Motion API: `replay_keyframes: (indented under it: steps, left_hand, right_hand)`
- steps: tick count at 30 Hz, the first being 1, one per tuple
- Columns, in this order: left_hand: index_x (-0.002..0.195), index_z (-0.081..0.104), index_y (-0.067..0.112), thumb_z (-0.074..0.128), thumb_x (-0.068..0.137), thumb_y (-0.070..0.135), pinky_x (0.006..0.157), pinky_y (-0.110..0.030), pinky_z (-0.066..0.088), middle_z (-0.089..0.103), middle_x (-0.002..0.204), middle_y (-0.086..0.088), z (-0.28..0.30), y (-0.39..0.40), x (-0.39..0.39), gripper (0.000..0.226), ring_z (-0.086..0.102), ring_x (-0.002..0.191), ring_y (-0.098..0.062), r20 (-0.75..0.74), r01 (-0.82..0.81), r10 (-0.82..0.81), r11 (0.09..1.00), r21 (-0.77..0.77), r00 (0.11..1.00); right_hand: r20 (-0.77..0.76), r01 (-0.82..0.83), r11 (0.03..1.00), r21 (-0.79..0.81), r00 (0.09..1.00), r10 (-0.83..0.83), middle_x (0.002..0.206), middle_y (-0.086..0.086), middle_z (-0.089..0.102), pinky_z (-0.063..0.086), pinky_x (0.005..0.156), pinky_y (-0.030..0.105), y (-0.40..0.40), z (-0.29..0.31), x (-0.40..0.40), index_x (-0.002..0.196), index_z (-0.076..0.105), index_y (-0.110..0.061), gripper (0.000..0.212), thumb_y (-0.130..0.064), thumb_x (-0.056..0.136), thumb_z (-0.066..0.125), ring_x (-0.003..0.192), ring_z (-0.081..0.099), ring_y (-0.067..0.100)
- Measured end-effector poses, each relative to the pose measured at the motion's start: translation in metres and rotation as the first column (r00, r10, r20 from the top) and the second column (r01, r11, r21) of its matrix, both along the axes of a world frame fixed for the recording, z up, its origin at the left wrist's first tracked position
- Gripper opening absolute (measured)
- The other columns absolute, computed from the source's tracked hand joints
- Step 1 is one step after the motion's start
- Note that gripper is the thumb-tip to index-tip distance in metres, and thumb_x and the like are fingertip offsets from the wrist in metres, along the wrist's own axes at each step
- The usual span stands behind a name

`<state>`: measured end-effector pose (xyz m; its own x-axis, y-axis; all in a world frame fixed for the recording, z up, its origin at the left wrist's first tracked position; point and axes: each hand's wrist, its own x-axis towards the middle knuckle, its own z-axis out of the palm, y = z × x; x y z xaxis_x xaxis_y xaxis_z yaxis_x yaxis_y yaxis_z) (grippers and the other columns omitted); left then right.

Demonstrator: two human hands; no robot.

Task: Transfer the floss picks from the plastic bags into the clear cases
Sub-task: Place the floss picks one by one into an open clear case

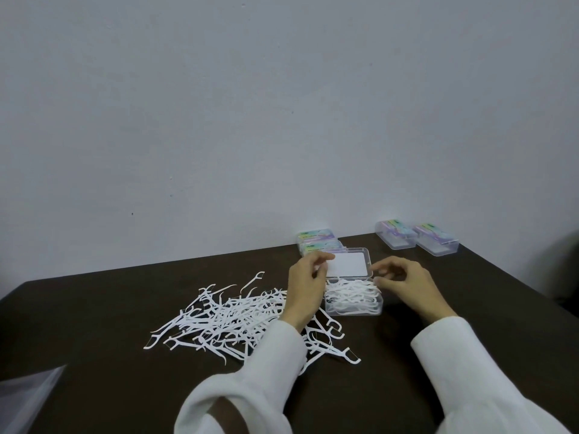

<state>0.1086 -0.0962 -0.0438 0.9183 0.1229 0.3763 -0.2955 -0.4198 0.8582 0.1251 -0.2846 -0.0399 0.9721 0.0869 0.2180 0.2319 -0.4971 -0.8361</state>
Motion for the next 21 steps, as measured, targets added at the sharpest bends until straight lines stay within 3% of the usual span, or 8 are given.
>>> replay_keyframes:
  steps: [2,4,8,12,17,21]
  left_hand:
    - [0.123,0.055,0.017,0.047,0.098,0.017,0.101,-0.031,0.044,0.052,0.126,0.002,-0.003,-0.002,-0.001,0.026,0.049,0.117,-0.011,-0.024,-0.01,0.01,1.0,0.009,1.0]
    - [0.134,0.043,0.017,0.046,0.099,0.021,0.104,-0.028,0.037,0.042,0.136,0.0,-0.004,-0.006,-0.003,0.036,0.043,0.122,-0.01,-0.104,0.023,-0.026,0.999,-0.032,0.994]
    - [0.148,0.018,0.02,0.063,0.088,0.035,0.108,-0.028,0.032,0.029,0.152,-0.001,-0.006,-0.008,-0.003,0.076,0.033,0.135,-0.013,-0.265,0.188,-0.251,0.953,-0.239,0.931]
    - [0.15,0.001,0.022,0.084,0.066,0.039,0.117,-0.033,0.02,0.013,0.155,0.002,-0.012,-0.009,-0.003,0.119,0.02,0.141,-0.013,-0.302,0.233,-0.23,0.972,-0.029,0.925]
    - [0.149,-0.002,0.021,0.082,0.071,0.027,0.111,-0.021,0.015,0.005,0.154,0.001,-0.012,-0.01,-0.003,0.115,0.015,0.141,-0.012,-0.263,0.24,-0.229,0.971,0.009,0.937]
    - [0.149,-0.002,0.021,0.077,0.077,0.03,0.115,-0.026,0.013,0.001,0.155,0.002,-0.01,-0.012,-0.003,0.107,0.008,0.143,-0.013,-0.234,0.234,-0.209,0.969,0.084,0.95]
  right_hand:
    - [-0.071,-0.003,0.999,0.035,0.997,0.005,0.09,0.005,0.063,0.053,0.07,0.024,0.0,-0.002,0.001,0.097,0.063,-0.015,0.02,-0.006,0.08,0.068,0.084,0.061,0.017]
    - [-0.108,-0.008,0.998,0.07,0.994,0.016,0.088,0.007,0.065,0.056,0.07,0.029,0.0,-0.002,0.001,0.097,0.063,-0.013,0.021,-0.002,0.08,0.067,0.083,0.064,0.02]
    - [-0.086,-0.005,0.995,0.096,0.996,0.013,0.087,0.006,0.067,0.051,0.067,0.02,0.0,-0.001,0.0,0.091,0.063,-0.014,0.02,-0.001,0.078,0.069,0.081,0.065,0.016]
    - [-0.063,-0.048,0.996,0.074,0.997,0.053,0.084,0.002,0.066,0.047,0.065,0.014,0.002,-0.002,0.0,0.088,0.065,-0.017,0.019,-0.004,0.076,0.072,0.078,0.063,0.014]
    - [-0.144,-0.037,0.985,0.167,0.988,0.061,0.094,0.006,0.064,0.053,0.071,0.024,0.004,-0.007,0.004,0.091,0.063,-0.016,0.012,-0.012,0.081,0.069,0.088,0.063,0.017]
    - [-0.271,-0.11,0.969,0.221,0.948,0.17,0.104,0.008,0.061,0.055,0.077,0.03,0.005,-0.008,0.006,0.1,0.06,-0.016,0.023,-0.019,0.08,0.07,0.099,0.061,0.02]
